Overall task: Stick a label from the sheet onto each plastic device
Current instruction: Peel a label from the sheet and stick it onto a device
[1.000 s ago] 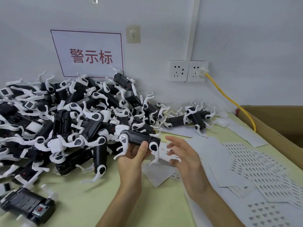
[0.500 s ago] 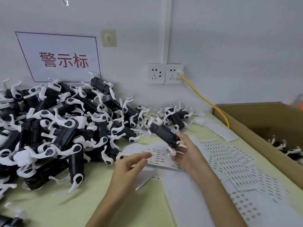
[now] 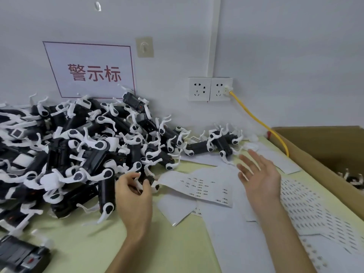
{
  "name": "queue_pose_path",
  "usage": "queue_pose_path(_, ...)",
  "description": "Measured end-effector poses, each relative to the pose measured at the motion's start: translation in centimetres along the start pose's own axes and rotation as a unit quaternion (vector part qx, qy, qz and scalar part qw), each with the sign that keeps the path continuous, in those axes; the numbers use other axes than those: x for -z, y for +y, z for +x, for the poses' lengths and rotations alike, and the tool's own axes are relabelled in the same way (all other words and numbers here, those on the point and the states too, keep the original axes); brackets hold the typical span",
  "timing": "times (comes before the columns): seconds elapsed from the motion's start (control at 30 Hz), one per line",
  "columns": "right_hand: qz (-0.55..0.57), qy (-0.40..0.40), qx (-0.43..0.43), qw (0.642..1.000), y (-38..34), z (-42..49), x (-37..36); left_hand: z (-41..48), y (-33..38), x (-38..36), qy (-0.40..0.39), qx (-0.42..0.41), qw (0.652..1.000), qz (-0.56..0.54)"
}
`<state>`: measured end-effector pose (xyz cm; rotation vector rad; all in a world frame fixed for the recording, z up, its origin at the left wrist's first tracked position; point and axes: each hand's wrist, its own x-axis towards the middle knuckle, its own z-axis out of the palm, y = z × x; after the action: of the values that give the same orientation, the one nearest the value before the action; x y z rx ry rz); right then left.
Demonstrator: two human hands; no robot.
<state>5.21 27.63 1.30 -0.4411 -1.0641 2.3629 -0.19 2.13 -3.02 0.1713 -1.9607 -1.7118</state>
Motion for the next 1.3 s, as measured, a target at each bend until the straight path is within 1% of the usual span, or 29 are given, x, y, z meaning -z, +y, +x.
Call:
queue_pose_path(0.03, -0.020, -0.013, -0.007, 1.000, 0.5, -0.2, -0.4, 0.2, -0.1, 0.1, 0.020, 0.002, 1.000, 0.008)
queue_pose_path(0.07, -0.036, -0.024, -0.013, 0.999, 0.9, -0.4, -0.7, 0.3, -0.1, 0.1, 0.022, 0.007, 1.000, 0.012)
queue_pose_path(0.2, -0.088, -0.051, -0.028, 0.994, 2.0, -1.0, -1.5, 0.5, -0.3, 0.0, -0.043, 0.058, 0.996, 0.044)
queue_pose_path(0.27, -0.108, -0.059, -0.036, 0.992, 2.4, -1.2, -1.8, 0.9, -0.4, 0.2, -0.043, 0.054, 0.997, 0.045)
queue_pose_path(0.37, -0.138, -0.067, -0.038, 0.987, 2.9, -1.4, -2.2, 1.5, -0.1, 0.8, -0.052, 0.020, 0.998, 0.027)
queue_pose_path(0.43, -0.162, -0.076, -0.032, 0.983, 3.1, -1.6, -2.4, 1.6, 0.0, 1.1, -0.078, -0.002, 0.997, -0.001)
queue_pose_path(0.47, -0.174, -0.084, -0.030, 0.981, 3.3, -1.7, -2.5, 1.7, 0.1, 1.2, -0.093, 0.003, 0.995, -0.027)
queue_pose_path(0.53, -0.199, -0.110, -0.030, 0.973, 3.6, -2.1, -2.8, 2.1, 0.4, 1.4, -0.130, 0.060, 0.981, -0.132)
queue_pose_path(0.57, -0.210, -0.131, -0.034, 0.968, 3.8, -2.3, -2.9, 2.4, 0.7, 1.6, -0.151, 0.105, 0.961, -0.207)
queue_pose_path(0.63, -0.231, -0.184, -0.033, 0.955, 4.2, -2.9, -3.2, 2.8, 1.3, 2.0, -0.176, 0.196, 0.902, -0.342)
queue_pose_path(0.7, -0.278, -0.225, -0.004, 0.934, 4.9, -3.5, -3.6, 3.1, 1.9, 2.3, -0.168, 0.267, 0.840, -0.442)
queue_pose_path(0.73, -0.320, -0.238, 0.020, 0.917, 5.3, -3.7, -3.7, 3.2, 2.0, 2.4, -0.153, 0.297, 0.808, -0.485)
queue_pose_path(0.8, -0.423, -0.258, 0.058, 0.867, 6.3, -4.0, -3.8, 3.1, 2.4, 2.6, -0.131, 0.335, 0.751, -0.553)
queue_pose_path(0.83, -0.467, -0.265, 0.071, 0.840, 6.7, -4.2, -3.8, 3.0, 2.7, 2.6, -0.132, 0.349, 0.728, -0.576)
queue_pose_path(0.87, -0.494, -0.272, 0.083, 0.822, 7.1, -4.4, -3.8, 2.9, 2.9, 2.6, -0.138, 0.359, 0.709, -0.591)
queue_pose_path(0.9, -0.502, -0.282, 0.091, 0.812, 7.4, -4.6, -3.8, 2.7, 3.0, 2.5, -0.148, 0.369, 0.694, -0.600)
queue_pose_path(0.93, -0.496, -0.296, 0.092, 0.811, 7.7, -4.7, -3.7, 2.4, 3.0, 2.4, -0.158, 0.379, 0.682, -0.606)
queue_pose_path(1.0, -0.466, -0.319, 0.084, 0.821, 8.4, -5.2, -3.9, 1.9, 2.9, 2.1, -0.183, 0.395, 0.660, -0.612)
queue_pose_path(1.07, -0.442, -0.315, 0.096, 0.834, 8.9, -5.7, -4.2, 1.5, 2.7, 1.8, -0.196, 0.409, 0.640, -0.620)
queue_pose_path(1.1, -0.433, -0.302, 0.109, 0.842, 9.0, -5.8, -4.3, 1.4, 2.6, 1.7, -0.202, 0.411, 0.639, -0.618)
queue_pose_path(1.13, -0.426, -0.287, 0.125, 0.849, 9.0, -5.8, -4.4, 1.4, 2.5, 1.6, -0.206, 0.410, 0.646, -0.611)
queue_pose_path(1.2, -0.417, -0.267, 0.151, 0.856, 8.6, -5.7, -4.3, 1.6, 2.4, 1.5, -0.216, 0.405, 0.668, -0.586)
queue_pose_path(1.23, -0.411, -0.263, 0.156, 0.859, 8.5, -5.6, -4.1, 1.6, 2.3, 1.4, -0.226, 0.396, 0.684, -0.569)
queue_pose_path(1.3, -0.385, -0.258, 0.149, 0.873, 8.1, -5.6, -4.0, 1.6, 1.8, 1.3, -0.255, 0.354, 0.737, -0.517)
